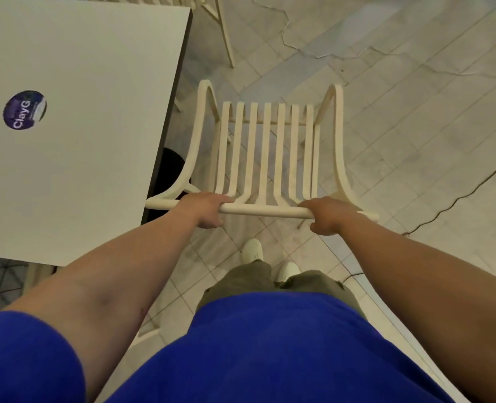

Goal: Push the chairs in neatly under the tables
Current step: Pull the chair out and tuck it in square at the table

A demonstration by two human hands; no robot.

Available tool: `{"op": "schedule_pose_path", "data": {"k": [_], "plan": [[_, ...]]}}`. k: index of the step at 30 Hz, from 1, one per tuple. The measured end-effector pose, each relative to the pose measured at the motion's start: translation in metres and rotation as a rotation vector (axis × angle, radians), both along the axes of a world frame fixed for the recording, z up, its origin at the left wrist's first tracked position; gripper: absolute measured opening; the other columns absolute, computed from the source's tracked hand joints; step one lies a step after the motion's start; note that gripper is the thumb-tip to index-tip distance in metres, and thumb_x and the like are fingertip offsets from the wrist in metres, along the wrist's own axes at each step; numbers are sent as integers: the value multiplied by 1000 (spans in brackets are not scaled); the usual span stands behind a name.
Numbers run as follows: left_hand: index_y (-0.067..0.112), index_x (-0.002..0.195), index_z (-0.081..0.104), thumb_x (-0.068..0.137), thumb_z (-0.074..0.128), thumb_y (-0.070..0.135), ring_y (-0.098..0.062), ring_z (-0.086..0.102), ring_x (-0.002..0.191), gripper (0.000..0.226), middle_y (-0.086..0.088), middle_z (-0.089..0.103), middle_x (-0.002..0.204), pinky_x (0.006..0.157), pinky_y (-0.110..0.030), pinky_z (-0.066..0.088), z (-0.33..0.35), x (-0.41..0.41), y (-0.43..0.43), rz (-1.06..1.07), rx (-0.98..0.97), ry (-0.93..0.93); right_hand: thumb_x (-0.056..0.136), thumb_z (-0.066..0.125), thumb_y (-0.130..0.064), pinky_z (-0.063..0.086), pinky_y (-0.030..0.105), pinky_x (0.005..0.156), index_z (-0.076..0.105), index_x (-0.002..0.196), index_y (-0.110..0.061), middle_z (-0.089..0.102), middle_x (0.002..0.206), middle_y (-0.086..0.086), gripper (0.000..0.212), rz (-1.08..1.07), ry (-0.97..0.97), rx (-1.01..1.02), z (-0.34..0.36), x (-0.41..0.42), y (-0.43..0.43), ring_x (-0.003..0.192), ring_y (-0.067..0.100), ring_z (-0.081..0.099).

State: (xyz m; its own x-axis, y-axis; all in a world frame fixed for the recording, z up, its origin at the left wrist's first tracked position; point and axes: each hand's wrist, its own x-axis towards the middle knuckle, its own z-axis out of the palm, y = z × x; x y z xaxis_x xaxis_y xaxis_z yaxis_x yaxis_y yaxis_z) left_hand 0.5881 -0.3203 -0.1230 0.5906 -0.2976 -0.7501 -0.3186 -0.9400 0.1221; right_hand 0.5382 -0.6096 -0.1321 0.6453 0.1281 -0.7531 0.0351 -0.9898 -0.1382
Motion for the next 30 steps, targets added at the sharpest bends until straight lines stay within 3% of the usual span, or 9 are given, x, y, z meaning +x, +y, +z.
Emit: {"op": "schedule_pose_path", "data": {"k": [4,8,14,21,25,30], "plan": [[52,146,37,90,58,23,-24,57,113,67,2,58,134,96,-47,50,-4,12,5,-46,12,78,86,62,-12,50,39,90,46,140,-40,55,105,-5,63,-16,14,7,-5,3,-5,93,17,56],[54,151,28,93,50,15,-25,58,111,73,-2,53,137,96,-42,50,-8,17,4,-68,59,85,87,61,-12,50,34,86,34,150,-40,58,121,0,74,-21,29,-22,-10,4,-14,98,18,57],[59,150,24,92,47,-3,-28,58,111,88,-6,48,144,92,-41,51,-17,18,4,-20,77,98,89,60,-8,52,37,91,35,149,-39,59,124,3,73,39,32,-22,-13,7,-18,105,22,59],[60,150,22,92,47,-4,-25,59,106,90,-4,50,141,81,-37,51,-18,15,3,-1,75,96,92,55,-7,49,32,89,27,153,-37,55,127,5,74,67,31,-29,-11,7,-20,108,23,57],[60,149,24,91,47,-4,-22,59,101,90,-2,54,134,78,-35,52,-20,11,-2,40,52,104,92,55,-7,44,27,78,27,154,-38,56,126,3,74,74,20,-39,-10,9,-25,103,20,59],[55,153,21,91,48,-5,-20,50,87,90,-2,55,129,73,-35,47,-20,6,-18,47,59,92,92,56,-7,45,25,77,28,153,-40,57,127,1,75,66,26,-70,-8,17,-42,91,14,55]]}}
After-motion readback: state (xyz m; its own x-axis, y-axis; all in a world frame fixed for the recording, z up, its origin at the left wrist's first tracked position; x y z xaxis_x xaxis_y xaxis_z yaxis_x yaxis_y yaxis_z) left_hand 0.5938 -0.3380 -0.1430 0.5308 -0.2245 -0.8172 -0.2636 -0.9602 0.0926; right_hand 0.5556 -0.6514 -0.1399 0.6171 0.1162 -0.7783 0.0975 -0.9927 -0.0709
